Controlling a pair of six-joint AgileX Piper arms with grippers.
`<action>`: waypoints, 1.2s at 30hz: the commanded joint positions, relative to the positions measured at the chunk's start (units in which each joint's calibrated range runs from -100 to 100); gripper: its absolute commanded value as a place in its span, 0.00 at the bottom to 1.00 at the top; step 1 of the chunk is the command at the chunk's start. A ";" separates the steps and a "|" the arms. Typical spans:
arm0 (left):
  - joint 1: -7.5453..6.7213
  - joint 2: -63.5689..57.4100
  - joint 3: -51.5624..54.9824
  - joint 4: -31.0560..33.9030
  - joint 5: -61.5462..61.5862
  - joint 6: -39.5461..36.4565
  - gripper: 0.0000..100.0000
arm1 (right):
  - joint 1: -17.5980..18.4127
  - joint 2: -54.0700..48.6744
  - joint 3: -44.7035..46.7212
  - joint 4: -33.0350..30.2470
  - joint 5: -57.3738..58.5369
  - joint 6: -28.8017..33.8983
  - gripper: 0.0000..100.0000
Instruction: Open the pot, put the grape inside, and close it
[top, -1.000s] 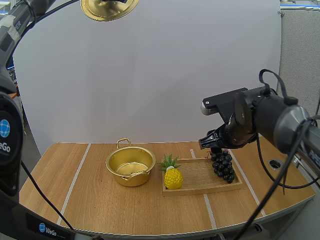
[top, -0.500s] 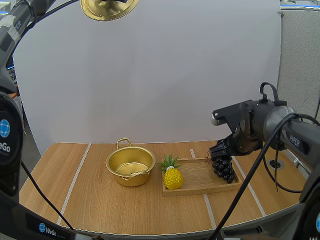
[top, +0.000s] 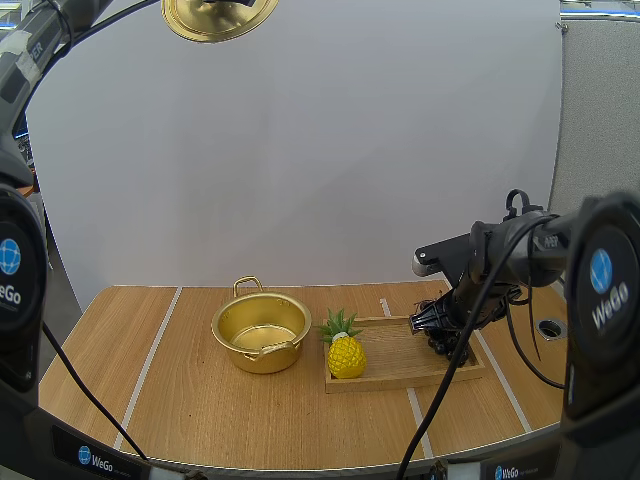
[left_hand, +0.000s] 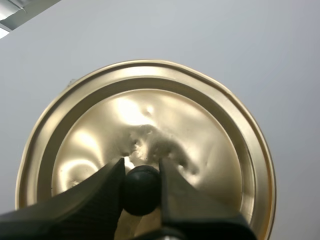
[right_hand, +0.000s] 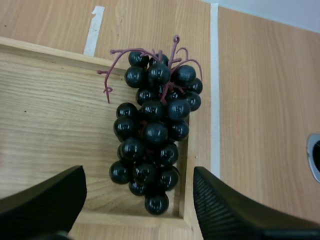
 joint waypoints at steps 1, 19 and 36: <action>-0.05 -0.44 -0.56 0.16 -3.25 -0.51 0.00 | -0.38 4.27 0.05 0.10 -5.26 -0.82 1.00; -0.05 -0.44 -0.56 0.16 -3.25 -0.51 0.00 | -0.87 13.01 -0.08 -0.23 -14.27 -1.20 1.00; -0.05 -0.44 -0.56 0.16 -3.25 -0.51 0.00 | -0.87 20.09 -0.08 0.19 -21.80 -1.54 0.00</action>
